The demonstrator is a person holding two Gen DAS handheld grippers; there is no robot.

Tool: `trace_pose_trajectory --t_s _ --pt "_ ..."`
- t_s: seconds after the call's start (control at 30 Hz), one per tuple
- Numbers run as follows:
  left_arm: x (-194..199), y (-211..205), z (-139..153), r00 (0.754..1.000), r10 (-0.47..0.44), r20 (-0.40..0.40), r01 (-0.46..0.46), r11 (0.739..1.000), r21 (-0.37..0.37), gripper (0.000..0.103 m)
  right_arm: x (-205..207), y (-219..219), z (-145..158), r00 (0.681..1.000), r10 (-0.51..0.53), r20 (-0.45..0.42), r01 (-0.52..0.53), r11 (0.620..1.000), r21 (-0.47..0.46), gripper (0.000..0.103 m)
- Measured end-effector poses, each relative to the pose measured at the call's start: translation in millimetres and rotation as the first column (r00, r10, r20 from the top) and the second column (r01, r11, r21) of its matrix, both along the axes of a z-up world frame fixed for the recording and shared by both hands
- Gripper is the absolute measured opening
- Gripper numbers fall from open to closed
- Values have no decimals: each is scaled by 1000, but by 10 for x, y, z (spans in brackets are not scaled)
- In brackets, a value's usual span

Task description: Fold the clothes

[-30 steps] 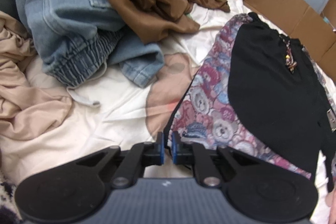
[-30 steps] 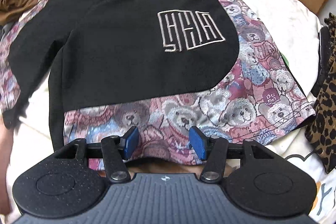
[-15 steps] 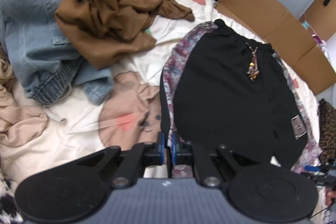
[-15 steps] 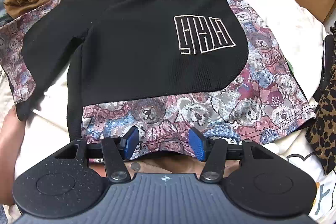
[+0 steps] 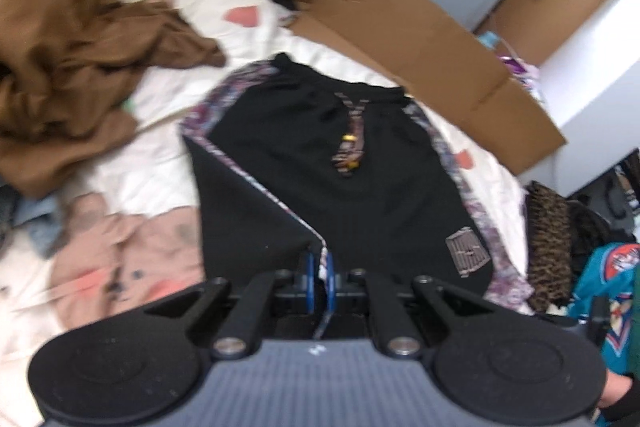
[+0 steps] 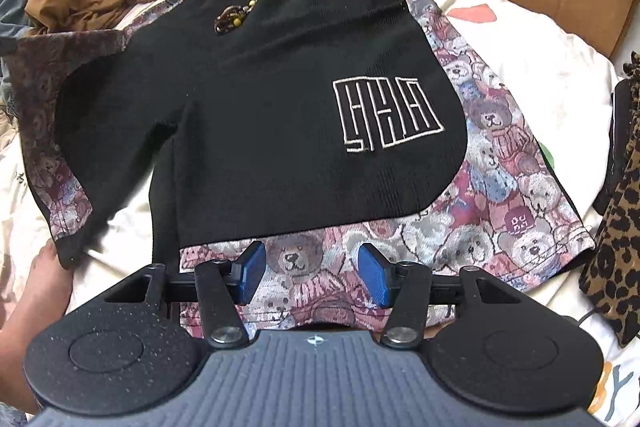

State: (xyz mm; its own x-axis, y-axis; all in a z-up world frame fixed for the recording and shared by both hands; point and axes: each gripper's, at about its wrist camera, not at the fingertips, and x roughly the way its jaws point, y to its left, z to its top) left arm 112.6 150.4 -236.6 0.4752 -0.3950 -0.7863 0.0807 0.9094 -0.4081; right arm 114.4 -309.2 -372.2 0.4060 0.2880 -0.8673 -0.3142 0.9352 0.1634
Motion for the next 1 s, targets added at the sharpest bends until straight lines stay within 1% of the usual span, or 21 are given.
trace_pose_trajectory --t_s 0.1,0.2,0.37,0.53,0.73,0.83,1.0 --pt "72 -194 -64 1000 -17 -15 16 999 -50 6 30 -28 42 1000 -13 8 13 1000 27 56" --pt "145 -397 -161 999 -41 -33 38 995 -90 6 77 -42 108 999 -22 29 21 998 59 56" --pt "318 -797 -233 993 -112 -46 105 987 -122 6 163 -2 220 997 -24 73 14 991 136 56" --pt "413 -1106 -237 985 -169 -40 160 974 -159 6 192 142 317 995 13 104 -34 978 206 55" --pt "468 -1409 -349 984 -173 -30 163 963 -217 6 224 254 437 989 41 139 -78 961 267 55" --pt "482 -1544 -439 984 -175 -43 159 954 -254 6 277 298 501 987 44 154 -88 953 291 55" --pt "471 -1767 -542 977 -204 -68 178 945 -275 6 381 417 568 983 52 175 -106 942 318 55"
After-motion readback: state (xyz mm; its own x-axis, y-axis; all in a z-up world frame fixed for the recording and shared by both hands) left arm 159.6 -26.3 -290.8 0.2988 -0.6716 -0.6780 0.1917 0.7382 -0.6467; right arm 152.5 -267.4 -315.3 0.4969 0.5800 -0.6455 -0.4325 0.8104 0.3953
